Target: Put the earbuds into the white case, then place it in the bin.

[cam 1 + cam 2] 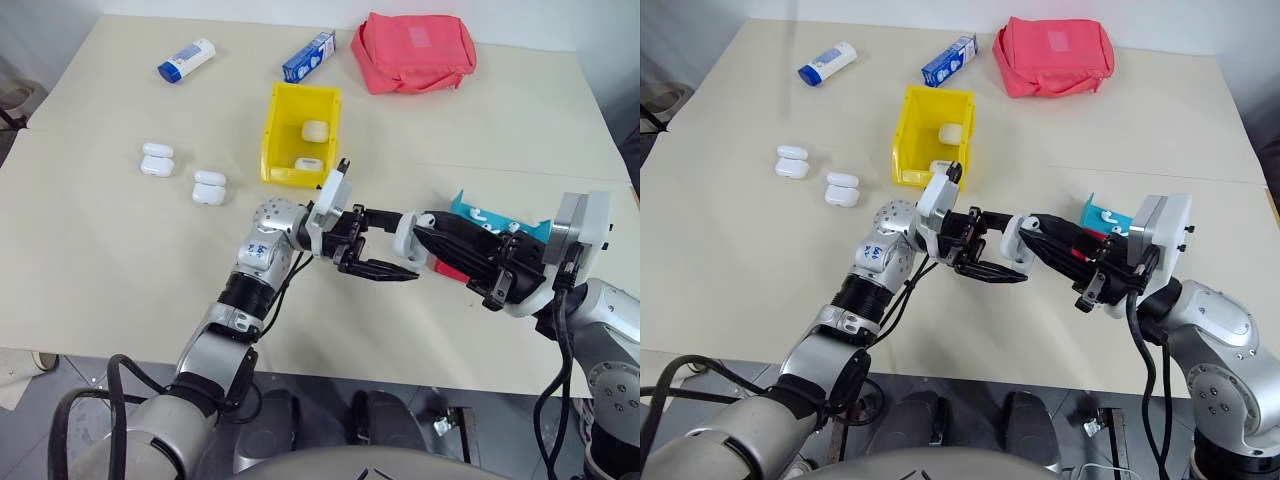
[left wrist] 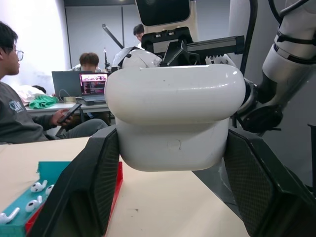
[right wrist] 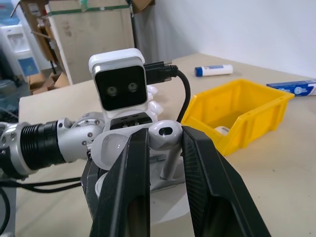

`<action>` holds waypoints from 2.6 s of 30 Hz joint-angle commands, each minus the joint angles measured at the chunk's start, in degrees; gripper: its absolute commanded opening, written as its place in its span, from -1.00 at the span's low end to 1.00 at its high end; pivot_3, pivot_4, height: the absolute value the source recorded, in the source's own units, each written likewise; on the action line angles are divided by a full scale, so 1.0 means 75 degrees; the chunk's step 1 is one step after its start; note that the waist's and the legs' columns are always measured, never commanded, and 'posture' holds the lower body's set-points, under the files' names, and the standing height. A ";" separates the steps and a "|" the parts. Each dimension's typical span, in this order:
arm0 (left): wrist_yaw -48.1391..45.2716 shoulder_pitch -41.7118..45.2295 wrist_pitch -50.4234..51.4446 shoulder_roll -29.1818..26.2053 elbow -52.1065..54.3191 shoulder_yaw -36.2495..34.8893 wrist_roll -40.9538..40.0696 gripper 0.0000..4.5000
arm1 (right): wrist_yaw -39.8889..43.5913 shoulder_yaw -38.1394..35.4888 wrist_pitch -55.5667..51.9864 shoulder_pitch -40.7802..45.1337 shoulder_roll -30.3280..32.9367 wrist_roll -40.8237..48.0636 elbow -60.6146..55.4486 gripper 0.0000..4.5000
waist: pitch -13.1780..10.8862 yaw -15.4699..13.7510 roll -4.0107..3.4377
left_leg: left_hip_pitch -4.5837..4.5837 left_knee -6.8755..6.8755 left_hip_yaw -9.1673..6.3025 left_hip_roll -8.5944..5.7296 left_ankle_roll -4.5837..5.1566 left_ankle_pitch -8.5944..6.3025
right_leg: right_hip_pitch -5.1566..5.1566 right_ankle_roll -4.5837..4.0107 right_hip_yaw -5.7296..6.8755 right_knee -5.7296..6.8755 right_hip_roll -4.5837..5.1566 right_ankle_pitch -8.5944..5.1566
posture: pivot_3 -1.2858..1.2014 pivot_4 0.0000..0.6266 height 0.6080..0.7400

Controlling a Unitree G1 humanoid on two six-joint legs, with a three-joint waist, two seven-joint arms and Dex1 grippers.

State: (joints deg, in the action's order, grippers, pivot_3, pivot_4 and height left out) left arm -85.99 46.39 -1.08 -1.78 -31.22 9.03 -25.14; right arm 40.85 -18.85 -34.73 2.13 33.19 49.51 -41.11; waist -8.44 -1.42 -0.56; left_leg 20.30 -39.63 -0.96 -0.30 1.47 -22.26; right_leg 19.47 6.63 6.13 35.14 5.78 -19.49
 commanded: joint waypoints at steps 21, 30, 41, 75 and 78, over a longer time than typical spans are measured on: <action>-0.0532 0.0358 -0.0522 0.0092 0.0212 -0.0182 -0.0376 0.24 | 0.1013 0.0859 0.0697 0.0353 0.0617 -0.0407 0.1320 -0.76 | 0.0000 -0.0011 0.0001 | 0.0001 -0.0001 -0.0002 0.0000 0.0002 0.0001 | -0.0003 0.0000 0.0001 -0.0003 0.0001 0.0000 | 0.03 -0.52 1.00; -0.0487 0.0604 -0.0932 0.0045 -0.0261 -0.0312 -0.0370 0.24 | 0.1770 0.0878 0.1097 -0.0130 0.1363 -0.0816 0.1563 -0.76 | -0.0001 -0.0010 0.0002 | 0.0003 -0.0001 0.0002 0.0000 0.0006 0.0000 | -0.0004 0.0000 0.0003 -0.0008 0.0001 0.0000 | 0.03 -0.52 1.00; -0.0465 0.0621 -0.0991 -0.0045 -0.0299 -0.0323 -0.0428 0.24 | 0.2301 0.0790 0.1307 -0.0098 0.1877 -0.0865 0.2020 -0.76 | -0.0002 -0.0008 0.0003 | 0.0003 -0.0004 0.0002 0.0002 0.0006 0.0001 | -0.0005 0.0000 0.0010 -0.0006 0.0002 0.0000 | 0.03 -0.52 1.00; -0.0774 0.0321 -0.0873 -0.0203 0.0099 -0.0067 -0.0325 0.24 | 0.2900 0.1760 0.1345 0.1687 0.2180 -0.1553 0.2649 -0.76 | -0.0003 -0.0012 0.0005 | 0.0008 -0.0016 -0.0004 0.0004 0.0009 0.0000 | -0.0006 0.0000 0.0023 -0.0006 0.0007 0.0000 | 0.03 -0.52 1.00; -0.0765 0.0342 -0.0915 -0.0213 0.0058 -0.0047 -0.0336 0.24 | 0.3053 0.1956 0.1190 0.1758 0.2497 -0.1755 0.2732 -0.76 | -0.0003 -0.0012 0.0005 | 0.0008 -0.0016 -0.0002 0.0004 0.0009 0.0000 | -0.0005 0.0000 0.0023 -0.0007 0.0007 0.0000 | 0.03 -0.52 1.00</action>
State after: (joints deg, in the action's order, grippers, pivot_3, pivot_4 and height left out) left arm -86.05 47.34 -6.42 -4.27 -34.43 10.64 -24.43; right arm 62.55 -6.60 -23.61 16.83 50.01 40.01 -22.05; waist -8.47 -1.51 -0.53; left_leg 20.36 -39.76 -0.98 -0.27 1.53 -22.26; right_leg 19.43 6.63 6.30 35.10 5.84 -19.49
